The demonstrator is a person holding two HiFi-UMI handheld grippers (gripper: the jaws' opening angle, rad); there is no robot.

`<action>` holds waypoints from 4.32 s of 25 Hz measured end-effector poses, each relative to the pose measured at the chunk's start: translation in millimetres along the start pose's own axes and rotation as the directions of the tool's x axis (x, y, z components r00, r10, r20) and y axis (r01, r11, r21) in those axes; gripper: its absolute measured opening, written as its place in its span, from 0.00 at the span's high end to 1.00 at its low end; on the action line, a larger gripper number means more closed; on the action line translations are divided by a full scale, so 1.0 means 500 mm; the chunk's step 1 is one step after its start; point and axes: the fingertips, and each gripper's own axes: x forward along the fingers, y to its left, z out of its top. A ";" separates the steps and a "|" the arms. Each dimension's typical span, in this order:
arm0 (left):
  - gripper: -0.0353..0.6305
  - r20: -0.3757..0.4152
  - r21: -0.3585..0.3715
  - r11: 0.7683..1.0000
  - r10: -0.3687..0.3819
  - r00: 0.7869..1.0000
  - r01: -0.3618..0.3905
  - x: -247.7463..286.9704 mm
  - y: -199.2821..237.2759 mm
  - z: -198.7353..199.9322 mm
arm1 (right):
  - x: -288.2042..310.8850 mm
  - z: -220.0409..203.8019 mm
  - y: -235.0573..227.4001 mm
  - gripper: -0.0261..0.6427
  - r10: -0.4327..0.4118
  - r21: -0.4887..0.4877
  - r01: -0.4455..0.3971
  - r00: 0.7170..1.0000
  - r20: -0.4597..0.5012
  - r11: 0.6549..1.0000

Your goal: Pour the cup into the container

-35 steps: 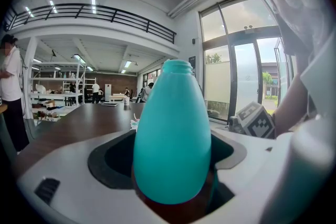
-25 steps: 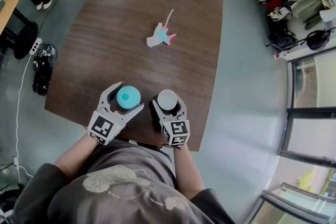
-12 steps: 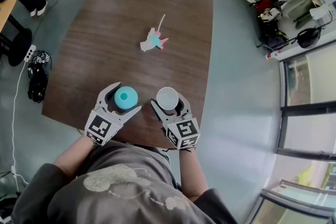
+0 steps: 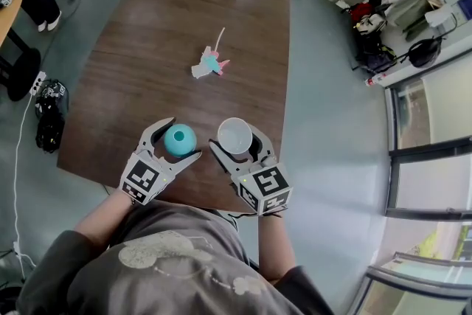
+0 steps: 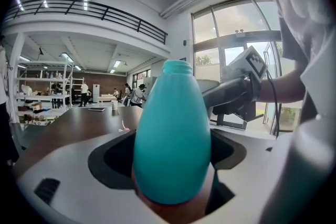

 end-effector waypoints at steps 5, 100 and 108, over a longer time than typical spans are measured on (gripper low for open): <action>0.33 -0.021 0.019 0.999 -0.037 0.999 0.037 0.012 -0.018 0.017 | -0.018 0.048 0.013 0.50 0.016 -0.054 -0.017 1.000 -0.019 0.998; 0.33 -0.056 -0.007 0.994 -0.112 0.992 0.112 0.108 -0.100 -0.063 | -0.009 0.002 -0.006 0.50 -0.452 -0.841 -0.012 0.839 -0.302 0.540; 0.33 -0.054 -0.013 0.994 -0.111 0.992 0.111 0.110 -0.100 -0.068 | -0.008 0.008 -0.004 0.50 -0.455 -0.855 -0.015 0.842 -0.291 0.519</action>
